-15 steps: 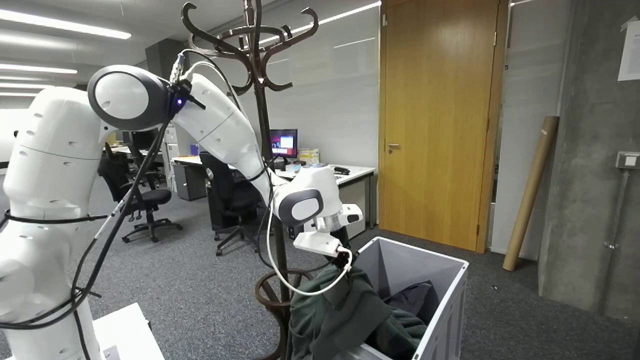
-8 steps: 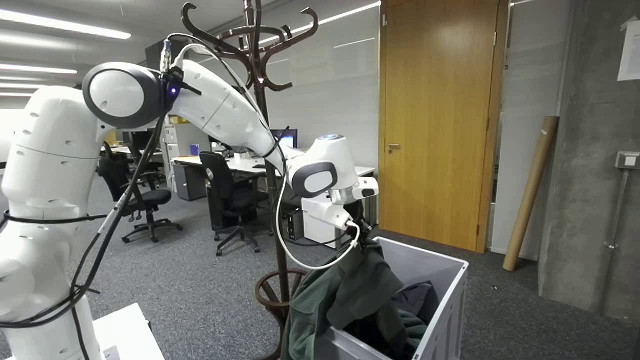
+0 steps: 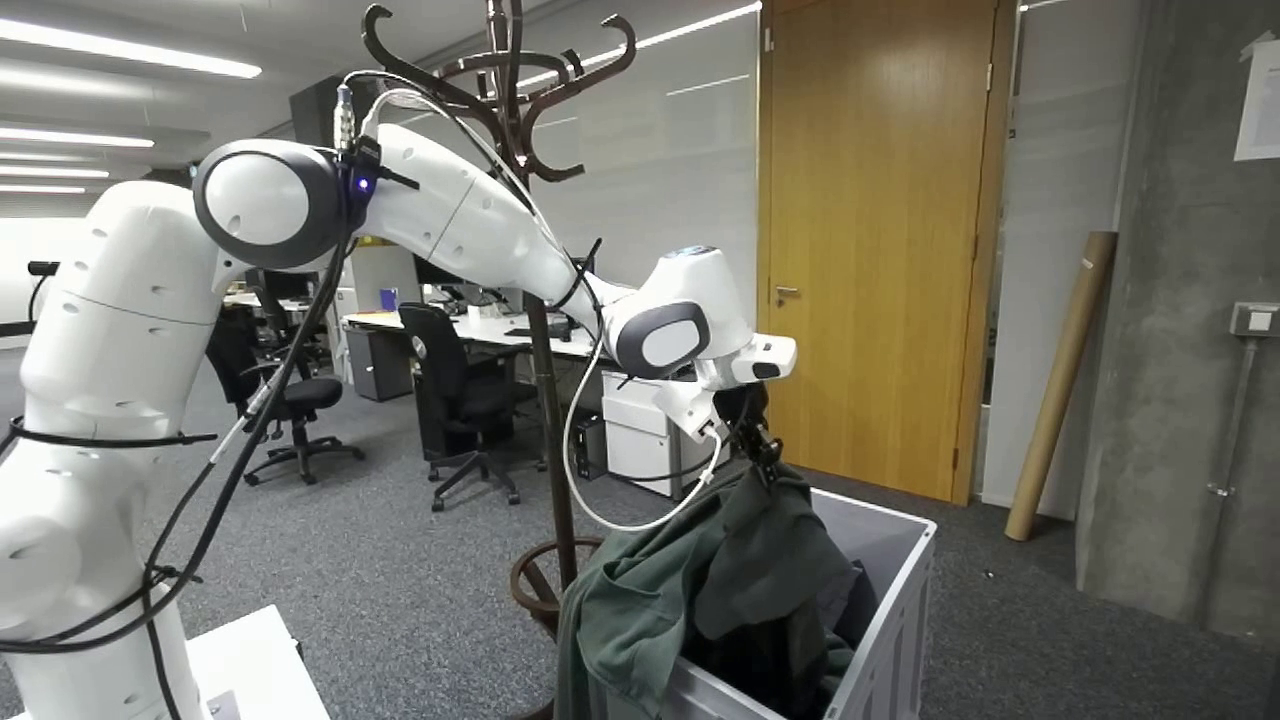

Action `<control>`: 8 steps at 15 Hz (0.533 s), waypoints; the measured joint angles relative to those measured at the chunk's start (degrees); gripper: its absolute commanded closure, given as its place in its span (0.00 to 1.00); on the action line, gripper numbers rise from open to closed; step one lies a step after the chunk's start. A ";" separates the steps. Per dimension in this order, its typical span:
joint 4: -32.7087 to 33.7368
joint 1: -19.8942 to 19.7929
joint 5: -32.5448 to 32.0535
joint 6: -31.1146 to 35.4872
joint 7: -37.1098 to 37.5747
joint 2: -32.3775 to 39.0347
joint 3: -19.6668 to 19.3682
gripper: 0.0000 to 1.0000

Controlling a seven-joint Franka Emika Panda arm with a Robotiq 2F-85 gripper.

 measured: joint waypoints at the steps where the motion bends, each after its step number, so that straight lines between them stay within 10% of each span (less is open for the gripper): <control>1: 1.10 0.76 -0.71 0.00 2.22 1.10 -0.89 0.66; 8: 6.40 5.81 -5.63 0.00 9.92 7.46 -3.77 0.20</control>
